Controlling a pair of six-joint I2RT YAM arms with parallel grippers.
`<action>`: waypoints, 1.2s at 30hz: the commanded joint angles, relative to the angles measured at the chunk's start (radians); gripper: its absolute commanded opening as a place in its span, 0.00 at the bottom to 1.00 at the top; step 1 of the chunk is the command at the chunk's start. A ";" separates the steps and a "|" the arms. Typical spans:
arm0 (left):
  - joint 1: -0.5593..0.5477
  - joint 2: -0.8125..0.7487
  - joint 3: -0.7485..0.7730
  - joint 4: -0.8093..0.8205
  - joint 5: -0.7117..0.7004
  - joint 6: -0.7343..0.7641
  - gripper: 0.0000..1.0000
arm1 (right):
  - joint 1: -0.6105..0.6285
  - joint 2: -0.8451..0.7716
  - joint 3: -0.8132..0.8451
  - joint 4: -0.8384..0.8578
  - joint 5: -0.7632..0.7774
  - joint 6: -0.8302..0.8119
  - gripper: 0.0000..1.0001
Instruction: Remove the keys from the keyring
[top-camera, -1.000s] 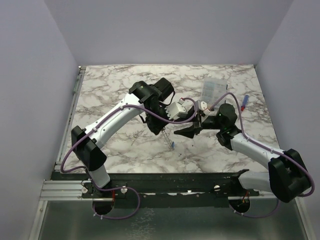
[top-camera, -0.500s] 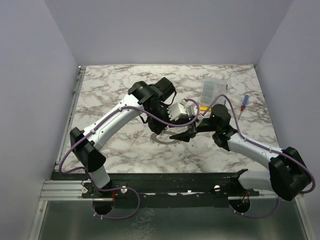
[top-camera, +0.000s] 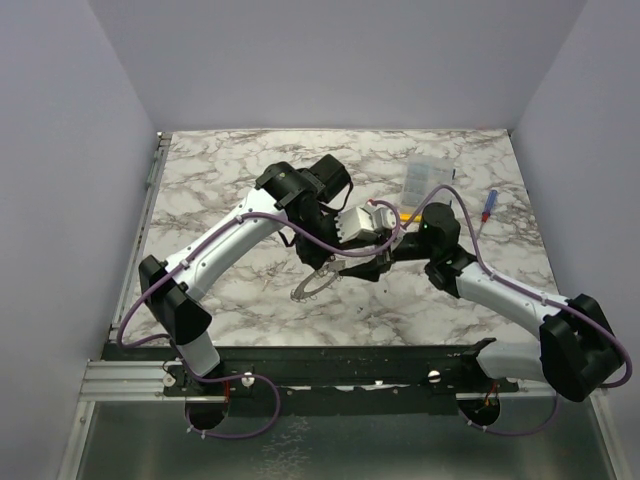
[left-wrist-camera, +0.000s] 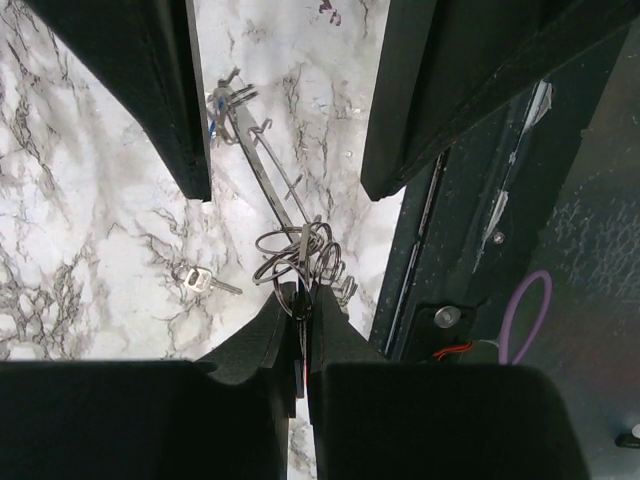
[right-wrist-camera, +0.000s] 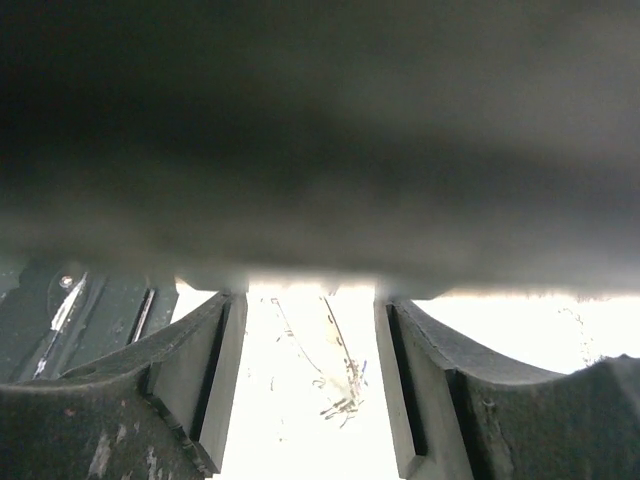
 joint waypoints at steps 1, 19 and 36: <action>-0.007 -0.057 0.027 0.009 0.052 0.069 0.00 | 0.005 0.000 0.038 -0.067 -0.024 -0.019 0.62; -0.078 -0.104 -0.001 0.011 -0.233 0.373 0.00 | -0.050 -0.023 0.082 -0.133 -0.086 0.050 0.56; -0.288 -0.109 -0.033 0.011 -0.539 0.498 0.00 | -0.045 0.042 0.000 0.176 -0.073 0.237 0.53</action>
